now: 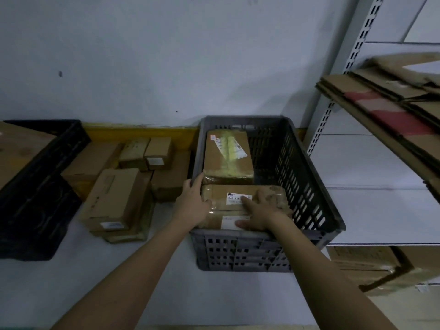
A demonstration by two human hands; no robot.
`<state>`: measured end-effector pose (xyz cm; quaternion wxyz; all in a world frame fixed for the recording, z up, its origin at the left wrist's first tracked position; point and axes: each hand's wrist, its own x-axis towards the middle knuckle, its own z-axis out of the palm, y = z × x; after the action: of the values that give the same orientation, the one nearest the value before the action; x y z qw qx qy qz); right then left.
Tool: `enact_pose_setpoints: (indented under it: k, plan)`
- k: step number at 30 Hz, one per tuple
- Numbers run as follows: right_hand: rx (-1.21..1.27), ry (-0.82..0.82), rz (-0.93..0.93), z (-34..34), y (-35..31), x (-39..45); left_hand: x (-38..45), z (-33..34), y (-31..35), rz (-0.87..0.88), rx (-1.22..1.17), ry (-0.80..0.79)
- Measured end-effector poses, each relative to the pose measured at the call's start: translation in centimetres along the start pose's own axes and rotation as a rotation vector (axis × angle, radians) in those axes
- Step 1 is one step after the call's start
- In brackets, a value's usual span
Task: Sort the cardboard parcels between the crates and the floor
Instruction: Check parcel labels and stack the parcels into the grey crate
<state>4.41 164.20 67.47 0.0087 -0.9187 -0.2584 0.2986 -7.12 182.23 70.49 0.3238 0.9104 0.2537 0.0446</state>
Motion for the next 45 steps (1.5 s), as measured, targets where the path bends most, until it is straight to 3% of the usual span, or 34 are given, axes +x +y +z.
enact_pose_setpoints:
  k: [9,13,17,20,25,27,30,32,39,42,45]
  plan:
    - [0.115,0.096,0.013,0.2,-0.2,0.3,0.1,0.0,-0.3,0.026,-0.046,0.02]
    - [0.16,0.169,0.045,0.2,-0.5,-0.2,-0.1,0.1,-0.6,0.003,-0.268,0.057]
    - [0.175,0.433,0.051,-0.5,-1.1,-1.8,-0.1,-0.4,-0.3,-0.098,-0.527,0.052]
    - [0.32,0.707,0.004,-1.8,-2.6,-2.1,-0.2,-1.6,-1.5,-0.038,-0.44,0.047]
    - [0.658,0.848,-0.233,-5.3,-10.5,-2.3,0.8,-6.6,-7.1,-0.099,-0.399,0.072]
    - [0.756,0.832,-0.34,-6.0,-14.8,-2.2,0.9,-9.1,-9.9,-0.123,-0.464,0.13]
    - [0.804,0.726,-0.441,-5.7,-20.3,-1.8,1.7,-13.2,-14.6,-0.165,-0.335,0.275]
    - [0.805,0.643,-0.464,-4.9,-23.3,-0.8,2.6,-15.4,-18.0,-0.226,-0.307,0.291]
    - [0.789,0.265,-0.218,0.5,-31.0,4.0,3.7,-16.7,-25.2,-0.377,-0.444,0.087]
    - [0.775,0.195,-0.132,2.1,-32.5,5.0,3.7,-16.1,-26.4,-0.358,-0.474,-0.057]
    - [0.808,0.141,-0.081,3.4,-33.6,5.5,3.9,-15.8,-27.5,-0.305,-0.517,-0.104]
